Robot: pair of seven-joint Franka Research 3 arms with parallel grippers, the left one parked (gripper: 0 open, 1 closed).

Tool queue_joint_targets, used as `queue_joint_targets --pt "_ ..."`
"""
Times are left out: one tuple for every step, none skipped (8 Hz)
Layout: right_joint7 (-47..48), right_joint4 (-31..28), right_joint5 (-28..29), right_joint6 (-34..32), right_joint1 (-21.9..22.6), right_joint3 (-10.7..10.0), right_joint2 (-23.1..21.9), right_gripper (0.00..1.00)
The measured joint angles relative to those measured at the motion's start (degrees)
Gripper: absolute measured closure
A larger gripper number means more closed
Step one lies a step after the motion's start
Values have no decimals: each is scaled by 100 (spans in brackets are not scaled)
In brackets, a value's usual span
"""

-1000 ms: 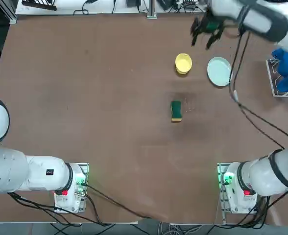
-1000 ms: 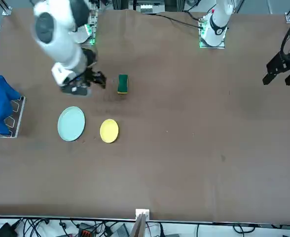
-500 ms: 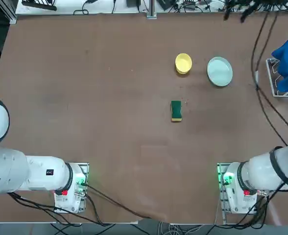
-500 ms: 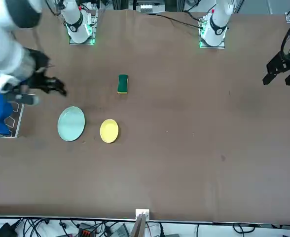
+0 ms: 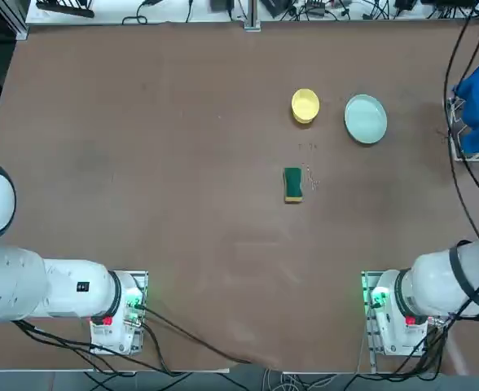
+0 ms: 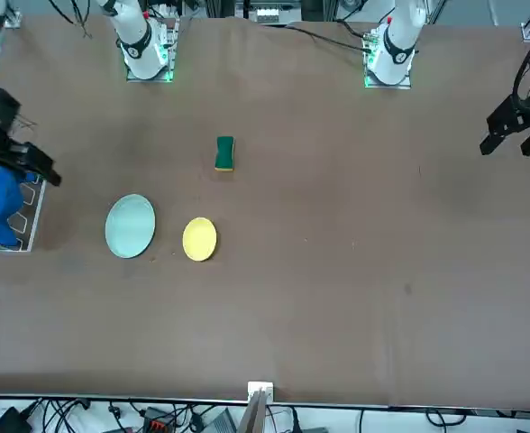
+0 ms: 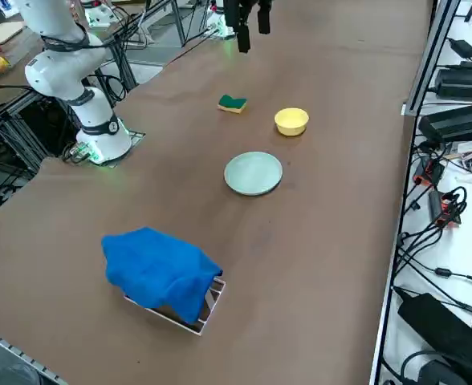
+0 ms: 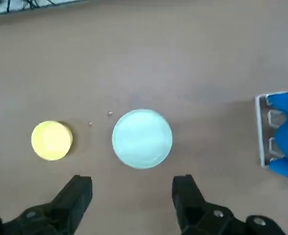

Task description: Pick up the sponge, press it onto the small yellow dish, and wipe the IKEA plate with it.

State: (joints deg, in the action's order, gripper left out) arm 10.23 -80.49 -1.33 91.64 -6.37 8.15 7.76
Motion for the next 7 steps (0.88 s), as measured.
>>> queue_joint_targets --pt "-94 125 0 -96 -6 1 -1 0" --pt "-131 195 0 -258 -5 11 -3 0" --pt "-135 214 0 -487 -5 16 -5 0" --pt "-136 214 0 -657 -3 31 -4 0" --pt "-136 208 0 -719 5 67 -3 0" --pt "-136 195 0 -736 18 99 -3 0" --pt "-136 185 0 -754 30 116 -2 0"
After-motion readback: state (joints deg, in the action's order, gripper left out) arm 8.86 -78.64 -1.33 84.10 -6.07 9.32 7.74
